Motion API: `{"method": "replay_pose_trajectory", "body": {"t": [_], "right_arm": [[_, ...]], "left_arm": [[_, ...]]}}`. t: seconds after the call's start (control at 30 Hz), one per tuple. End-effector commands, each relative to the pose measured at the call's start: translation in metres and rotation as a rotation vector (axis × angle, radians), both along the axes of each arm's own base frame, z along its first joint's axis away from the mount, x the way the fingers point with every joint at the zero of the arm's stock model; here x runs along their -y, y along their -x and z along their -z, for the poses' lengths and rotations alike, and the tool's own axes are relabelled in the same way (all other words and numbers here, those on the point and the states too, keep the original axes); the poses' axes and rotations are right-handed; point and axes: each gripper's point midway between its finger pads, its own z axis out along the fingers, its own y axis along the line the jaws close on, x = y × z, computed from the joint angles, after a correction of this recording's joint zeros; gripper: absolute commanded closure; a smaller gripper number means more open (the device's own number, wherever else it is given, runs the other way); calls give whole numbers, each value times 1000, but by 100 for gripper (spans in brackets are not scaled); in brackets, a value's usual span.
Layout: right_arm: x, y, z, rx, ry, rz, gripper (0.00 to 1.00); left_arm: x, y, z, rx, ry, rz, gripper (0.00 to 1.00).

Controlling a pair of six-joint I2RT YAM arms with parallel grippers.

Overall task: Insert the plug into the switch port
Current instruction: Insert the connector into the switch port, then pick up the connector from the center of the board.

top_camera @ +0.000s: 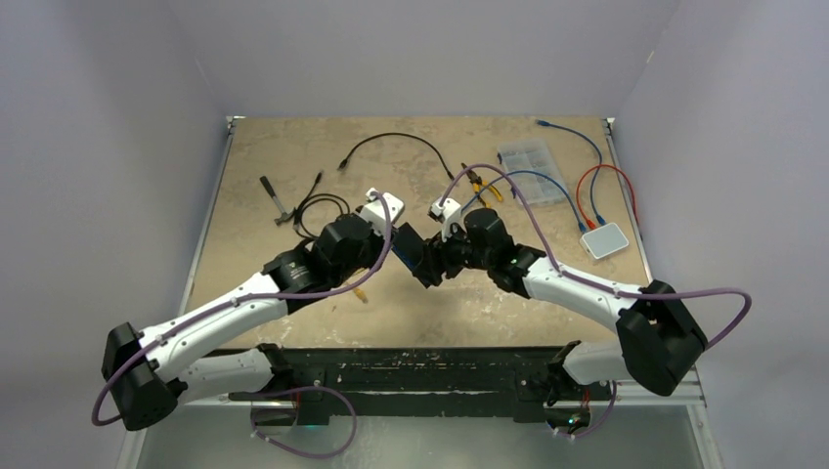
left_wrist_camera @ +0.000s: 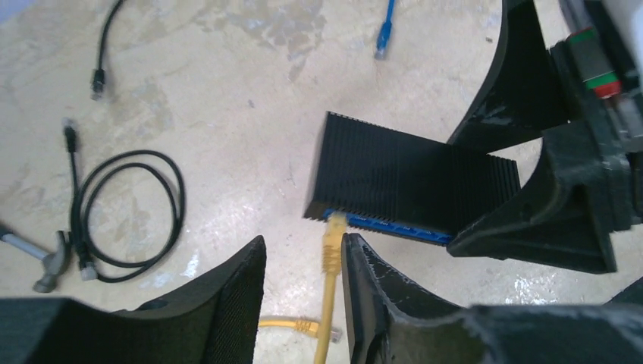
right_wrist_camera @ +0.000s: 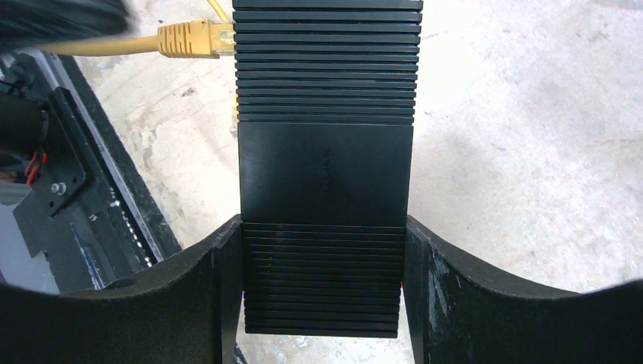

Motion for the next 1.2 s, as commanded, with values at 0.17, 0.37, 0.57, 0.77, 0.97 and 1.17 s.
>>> {"method": "replay_pose_trajectory", "body": {"t": [0.17,0.37,0.57,0.77,0.97,1.17], "right_arm": [[26,-42,18,0,92,179,100],[35,-60,50,-8,195,251,100],[50,-78,65,10,297,346,96],[52,-81,70,-2,328,358,53],[36,-80,47,-20,278,298,19],[36,-110,20,38,307,345,5]], "left_arm": [[-46,6,-67,100,49,-153,40],[-78,0,-65,106,14,-239,27],[-88,-11,-46,81,47,-253,27],[-98,-14,-44,94,43,-267,27],[-106,-15,-42,98,69,-274,27],[-114,-19,-41,89,101,-286,27]]}}
